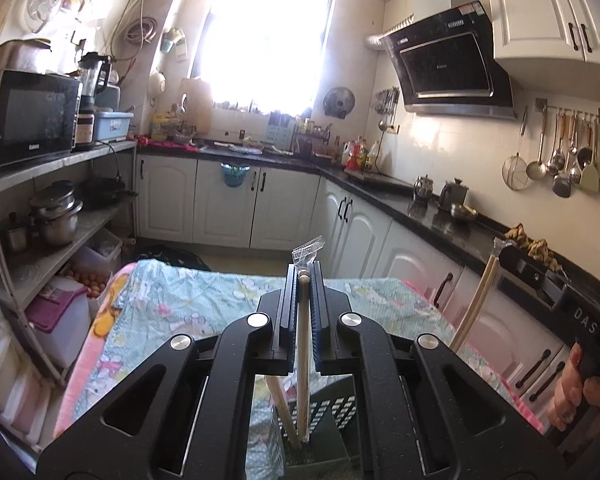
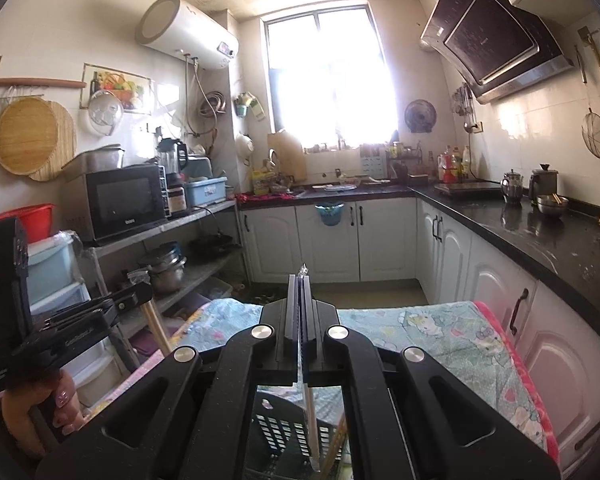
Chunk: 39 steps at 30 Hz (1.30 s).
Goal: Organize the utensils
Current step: 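Lift both held chopsticks upright and carry them over the green caddy, then drop the chopsticks into the caddy by opening both tools, then pull both open tools back from the caddy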
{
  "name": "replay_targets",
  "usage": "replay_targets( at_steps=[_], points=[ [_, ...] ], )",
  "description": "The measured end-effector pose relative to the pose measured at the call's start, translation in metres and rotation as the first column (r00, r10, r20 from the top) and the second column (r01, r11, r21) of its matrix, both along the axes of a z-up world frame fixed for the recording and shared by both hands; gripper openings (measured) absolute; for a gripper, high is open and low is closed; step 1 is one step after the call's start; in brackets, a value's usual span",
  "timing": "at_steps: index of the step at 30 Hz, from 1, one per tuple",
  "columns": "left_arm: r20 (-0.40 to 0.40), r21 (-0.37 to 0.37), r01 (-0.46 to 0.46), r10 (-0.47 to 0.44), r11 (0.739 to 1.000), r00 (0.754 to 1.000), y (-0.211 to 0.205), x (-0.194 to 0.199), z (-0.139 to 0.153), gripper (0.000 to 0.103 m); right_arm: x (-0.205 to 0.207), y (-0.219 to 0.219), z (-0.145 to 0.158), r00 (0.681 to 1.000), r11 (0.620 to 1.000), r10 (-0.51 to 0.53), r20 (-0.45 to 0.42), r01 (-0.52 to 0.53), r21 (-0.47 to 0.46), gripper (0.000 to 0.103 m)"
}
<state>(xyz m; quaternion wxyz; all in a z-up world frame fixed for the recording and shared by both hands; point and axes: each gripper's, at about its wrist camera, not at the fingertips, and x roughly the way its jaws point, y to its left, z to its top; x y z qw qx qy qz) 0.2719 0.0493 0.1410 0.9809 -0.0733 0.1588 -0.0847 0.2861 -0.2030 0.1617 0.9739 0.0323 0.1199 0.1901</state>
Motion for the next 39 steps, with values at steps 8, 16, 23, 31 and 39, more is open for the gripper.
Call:
replay_targets(
  at_steps=[8,16,23,31,39],
  points=[
    [-0.056,-0.003,0.008,-0.008,1.0,0.998,-0.002,0.007,-0.027,0.003,0.008,0.002,-0.029,0.998,0.999,-0.038,-0.043,0.037,-0.024,0.001],
    [-0.083,0.01,0.02,-0.019,1.0,0.996,-0.002,0.004,-0.039,0.003,0.009,0.009,-0.048,0.994,0.996,-0.071,-0.077,0.067,-0.061,0.001],
    [-0.091,0.024,0.012,-0.01,1.0,0.996,-0.001,-0.003,-0.038,0.025,0.006,0.006,-0.055,0.99,0.993,-0.096,-0.099,0.088,-0.081,0.012],
    [-0.091,-0.005,-0.017,0.017,1.0,0.996,0.011,-0.015,-0.029,0.055,-0.007,0.002,-0.056,0.988,0.986,-0.119,-0.1,0.106,-0.127,0.045],
    [-0.136,-0.036,-0.059,0.054,0.998,0.989,0.027,-0.03,-0.028,0.088,-0.025,0.003,-0.054,0.989,0.982,-0.115,-0.098,0.098,-0.164,0.059]
  ],
)
